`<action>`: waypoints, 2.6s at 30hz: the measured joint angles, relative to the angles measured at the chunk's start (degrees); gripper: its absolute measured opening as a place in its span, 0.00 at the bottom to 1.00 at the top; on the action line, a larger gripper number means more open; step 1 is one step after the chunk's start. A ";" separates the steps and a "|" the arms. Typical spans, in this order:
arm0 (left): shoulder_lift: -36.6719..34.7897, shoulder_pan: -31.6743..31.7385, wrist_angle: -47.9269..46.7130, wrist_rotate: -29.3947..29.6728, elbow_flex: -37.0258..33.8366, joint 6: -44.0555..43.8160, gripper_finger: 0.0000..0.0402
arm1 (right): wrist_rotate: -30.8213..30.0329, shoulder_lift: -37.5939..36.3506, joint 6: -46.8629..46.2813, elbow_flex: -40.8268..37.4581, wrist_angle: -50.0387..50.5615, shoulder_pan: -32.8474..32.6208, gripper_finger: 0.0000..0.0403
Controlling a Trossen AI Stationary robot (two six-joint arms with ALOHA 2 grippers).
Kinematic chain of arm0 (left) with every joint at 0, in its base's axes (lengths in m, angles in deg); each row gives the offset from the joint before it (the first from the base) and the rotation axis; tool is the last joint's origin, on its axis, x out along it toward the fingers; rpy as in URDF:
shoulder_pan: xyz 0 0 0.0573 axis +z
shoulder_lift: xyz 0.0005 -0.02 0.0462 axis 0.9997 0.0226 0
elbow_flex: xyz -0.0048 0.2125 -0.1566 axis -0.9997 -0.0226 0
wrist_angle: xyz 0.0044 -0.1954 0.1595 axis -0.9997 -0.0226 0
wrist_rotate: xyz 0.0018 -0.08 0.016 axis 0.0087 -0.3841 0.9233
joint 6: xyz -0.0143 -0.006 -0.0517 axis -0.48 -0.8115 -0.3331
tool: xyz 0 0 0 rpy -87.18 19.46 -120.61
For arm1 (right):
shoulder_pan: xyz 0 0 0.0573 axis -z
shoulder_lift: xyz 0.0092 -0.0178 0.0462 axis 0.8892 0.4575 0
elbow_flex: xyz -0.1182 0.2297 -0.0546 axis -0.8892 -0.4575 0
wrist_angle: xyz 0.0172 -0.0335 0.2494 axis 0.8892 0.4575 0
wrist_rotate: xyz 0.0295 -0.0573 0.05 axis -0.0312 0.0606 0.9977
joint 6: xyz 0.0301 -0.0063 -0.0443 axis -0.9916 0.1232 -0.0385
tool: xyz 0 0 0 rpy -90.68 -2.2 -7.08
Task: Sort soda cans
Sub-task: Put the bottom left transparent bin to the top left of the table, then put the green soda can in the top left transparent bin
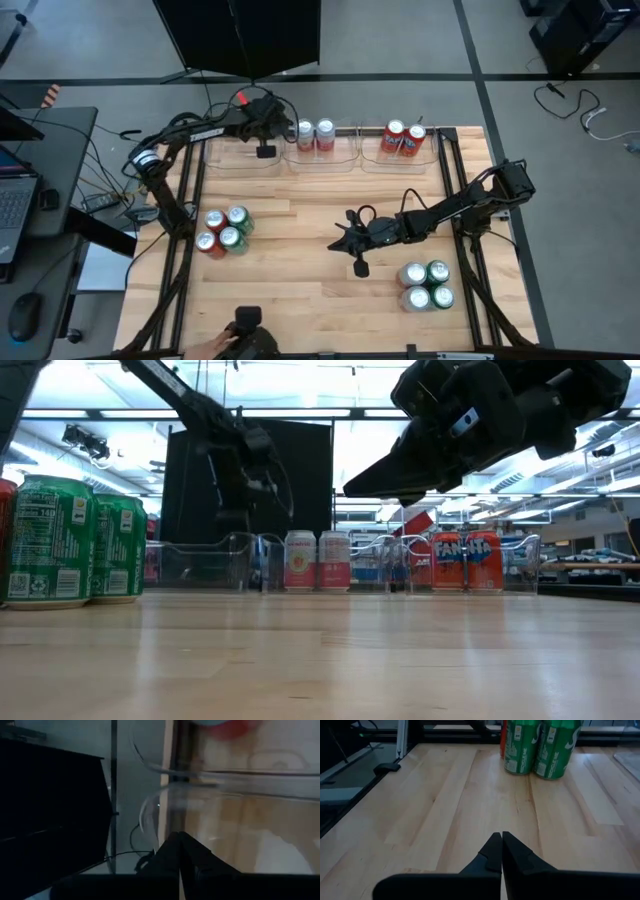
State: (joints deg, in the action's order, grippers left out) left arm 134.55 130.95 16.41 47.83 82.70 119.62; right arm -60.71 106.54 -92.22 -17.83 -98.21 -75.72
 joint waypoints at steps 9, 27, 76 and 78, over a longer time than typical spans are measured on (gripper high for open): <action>-14.29 -8.35 -15.86 -4.12 0.00 -22.68 0.00 | 0.28 0.00 2.44 0.00 -3.16 2.01 0.00; -21.79 -35.32 -45.96 -14.23 1.86 -78.68 0.03 | 8.62 0.00 7.90 0.56 -7.70 7.75 0.04; -18.50 -38.50 -47.22 -20.16 -6.27 -87.66 0.99 | 15.87 0.00 10.75 1.38 -6.96 9.97 0.05; -18.63 -38.15 -46.91 -20.03 -7.53 -86.55 0.99 | 15.87 0.00 10.75 1.38 -6.95 9.97 0.05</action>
State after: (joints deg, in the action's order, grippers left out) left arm 115.93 92.80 -30.50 27.80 75.17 33.08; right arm -44.84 106.54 -81.47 -16.45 -105.16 -65.76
